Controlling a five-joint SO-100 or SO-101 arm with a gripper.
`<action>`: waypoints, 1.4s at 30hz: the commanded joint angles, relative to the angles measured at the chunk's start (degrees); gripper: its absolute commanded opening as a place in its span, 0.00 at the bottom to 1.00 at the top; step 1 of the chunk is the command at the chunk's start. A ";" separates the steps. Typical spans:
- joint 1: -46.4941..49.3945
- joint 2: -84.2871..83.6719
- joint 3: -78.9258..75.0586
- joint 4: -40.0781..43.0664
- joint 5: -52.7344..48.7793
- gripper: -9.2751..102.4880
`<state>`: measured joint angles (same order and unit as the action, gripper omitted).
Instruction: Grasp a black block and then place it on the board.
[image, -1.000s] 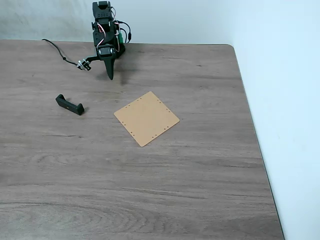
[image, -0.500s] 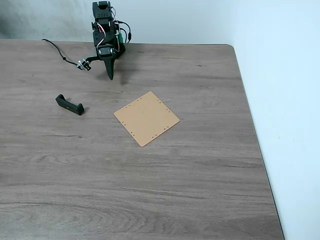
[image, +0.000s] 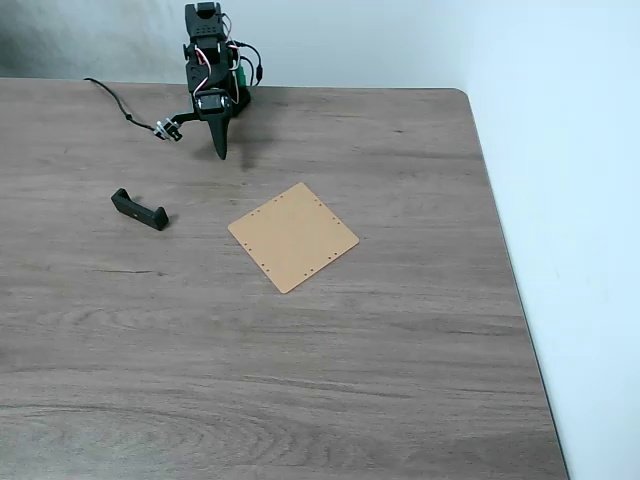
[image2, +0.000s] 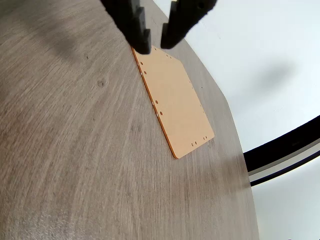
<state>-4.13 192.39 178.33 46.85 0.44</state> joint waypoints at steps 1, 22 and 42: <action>-0.79 1.23 1.05 0.88 0.44 0.08; -0.79 0.79 0.00 0.88 -5.80 0.08; 7.12 -38.67 -34.63 3.60 -48.08 0.20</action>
<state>1.76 155.57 148.01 49.83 -42.19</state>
